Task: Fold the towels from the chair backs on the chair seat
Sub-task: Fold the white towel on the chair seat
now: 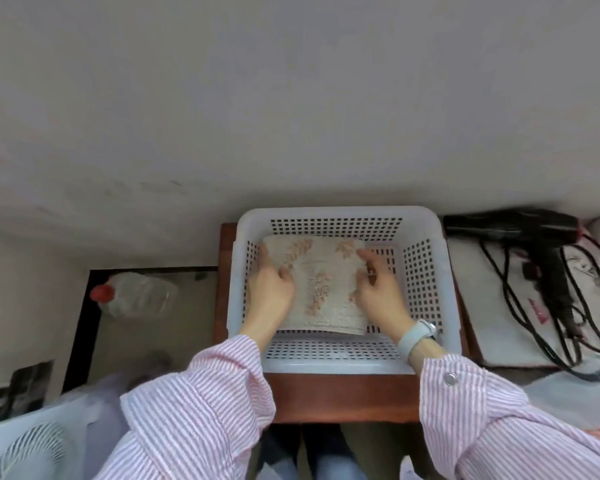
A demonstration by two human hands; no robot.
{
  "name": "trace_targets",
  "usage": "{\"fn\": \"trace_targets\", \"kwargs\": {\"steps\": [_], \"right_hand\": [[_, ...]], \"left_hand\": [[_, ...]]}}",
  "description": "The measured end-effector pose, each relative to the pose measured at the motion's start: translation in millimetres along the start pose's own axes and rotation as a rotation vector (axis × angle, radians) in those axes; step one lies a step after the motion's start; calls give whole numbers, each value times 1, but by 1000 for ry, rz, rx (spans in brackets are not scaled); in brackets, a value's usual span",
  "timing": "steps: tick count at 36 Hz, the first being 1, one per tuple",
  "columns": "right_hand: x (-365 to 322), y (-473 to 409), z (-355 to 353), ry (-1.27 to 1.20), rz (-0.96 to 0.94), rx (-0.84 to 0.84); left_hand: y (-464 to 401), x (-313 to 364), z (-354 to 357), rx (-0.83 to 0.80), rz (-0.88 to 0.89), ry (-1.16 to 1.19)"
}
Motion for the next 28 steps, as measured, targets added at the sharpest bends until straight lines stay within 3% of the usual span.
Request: {"fn": "trace_targets", "kwargs": {"steps": [4, 8, 11, 13, 17, 20, 28], "right_hand": [[10, -6, 6, 67, 11, -59], [10, -9, 4, 175, -23, -86], [6, -9, -1, 435, -126, 111], [-2, -4, 0, 612, -260, 245], [-5, 3, 27, 891, -537, 182], [7, -11, 39, 984, -475, 104], [21, -29, 45, 1047, -431, 37]], "left_hand": [[9, 11, 6, -11, 99, -226], [10, 16, 11, -30, 324, -533], [6, 10, 23, -173, 405, -602], [3, 2, 32, -253, 394, -622], [-4, -15, 44, -241, 336, -600], [-7, -23, 53, -179, 321, -569], [-17, -32, 61, -213, 287, -621]]}}
Point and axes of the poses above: each hand's wrist, its own y-axis away from the middle knuckle, its own z-axis out of the palm, x = y × z, the point moved 5 cm from there along -y, towards the middle knuckle, and after that the axes turned 15 degrees about z, right-handed, at the moved point
